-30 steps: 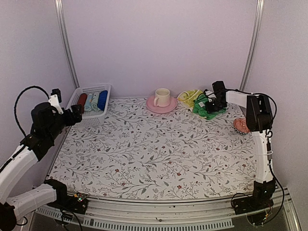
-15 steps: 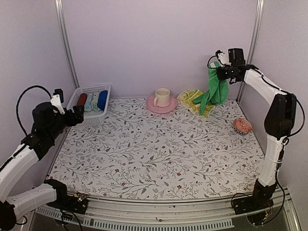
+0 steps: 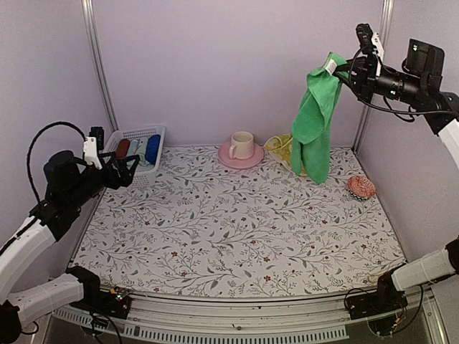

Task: Roll the towels
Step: Put down the towel at the center of the board, then pass from the right arm to the left, then pick up the towel from the center of the board.

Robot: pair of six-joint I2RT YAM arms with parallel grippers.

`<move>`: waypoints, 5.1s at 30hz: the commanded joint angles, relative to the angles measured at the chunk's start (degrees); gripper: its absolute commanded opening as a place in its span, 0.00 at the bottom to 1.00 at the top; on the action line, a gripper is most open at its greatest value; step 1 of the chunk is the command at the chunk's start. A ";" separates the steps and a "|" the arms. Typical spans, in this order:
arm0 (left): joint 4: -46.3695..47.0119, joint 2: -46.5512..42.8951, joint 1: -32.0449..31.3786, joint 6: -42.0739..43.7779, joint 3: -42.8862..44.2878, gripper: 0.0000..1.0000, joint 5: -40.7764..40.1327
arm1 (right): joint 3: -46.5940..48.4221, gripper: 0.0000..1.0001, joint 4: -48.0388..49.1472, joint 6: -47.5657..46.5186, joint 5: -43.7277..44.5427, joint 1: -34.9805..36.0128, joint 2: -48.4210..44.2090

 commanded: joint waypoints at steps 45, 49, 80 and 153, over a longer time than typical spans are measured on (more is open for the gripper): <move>20.59 76.90 -36.66 2.20 30.98 0.89 11.41 | -40.33 0.03 1.88 -11.62 10.96 -3.60 2.78; 16.67 80.27 -36.67 0.04 34.12 0.85 11.56 | -40.41 0.03 2.62 -10.87 12.59 -3.56 2.27; 7.18 87.08 -38.59 -5.16 40.18 0.53 12.04 | -41.44 0.03 4.67 -10.37 14.55 -3.61 0.62; 9.63 41.68 -39.82 10.43 3.25 0.00 -39.21 | -37.92 0.64 4.47 -6.18 15.02 5.24 16.77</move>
